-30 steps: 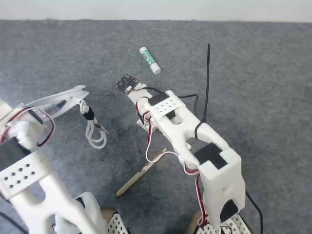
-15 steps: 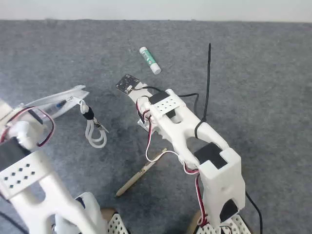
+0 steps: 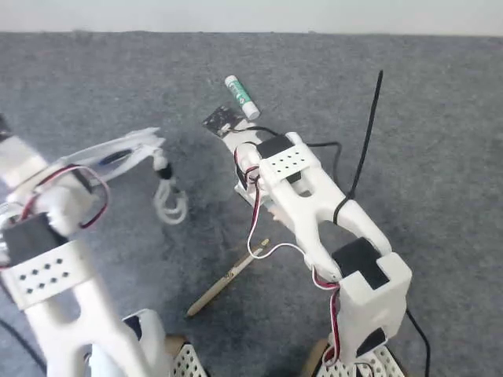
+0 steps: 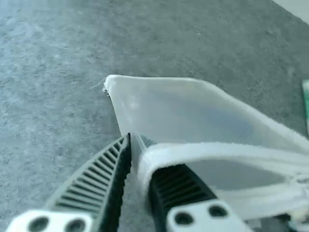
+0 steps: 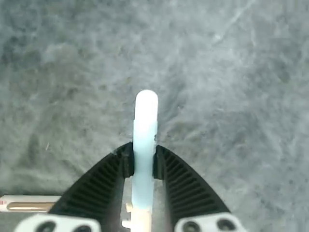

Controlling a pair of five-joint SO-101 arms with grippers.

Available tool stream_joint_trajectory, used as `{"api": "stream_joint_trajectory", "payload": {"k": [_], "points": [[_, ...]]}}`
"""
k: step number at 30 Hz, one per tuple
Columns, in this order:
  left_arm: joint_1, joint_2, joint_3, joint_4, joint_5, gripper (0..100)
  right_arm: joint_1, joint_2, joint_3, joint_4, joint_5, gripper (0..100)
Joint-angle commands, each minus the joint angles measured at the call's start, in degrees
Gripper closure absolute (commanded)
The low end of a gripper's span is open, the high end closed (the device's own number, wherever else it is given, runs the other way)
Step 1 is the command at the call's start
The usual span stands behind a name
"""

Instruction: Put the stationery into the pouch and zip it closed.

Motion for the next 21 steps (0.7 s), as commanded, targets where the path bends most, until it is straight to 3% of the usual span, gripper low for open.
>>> {"api": "stream_joint_trajectory", "payload": {"k": [1,6,12,21], "points": [[5.19,-2.11,-4.35,1.32,-2.02,99,1.01,-4.88,-0.62,0.22,-6.33,99.2],[9.49,-9.76,-4.26,2.11,-2.64,99,1.01,-4.88,-0.70,0.13,-7.74,99.2],[9.85,-15.03,-0.75,0.79,-2.64,99,1.01,-5.14,-0.62,0.22,-8.09,99.2],[9.76,-15.03,1.01,0.18,-2.81,99,0.66,-5.49,-0.88,0.31,-17.49,99.2]]}}
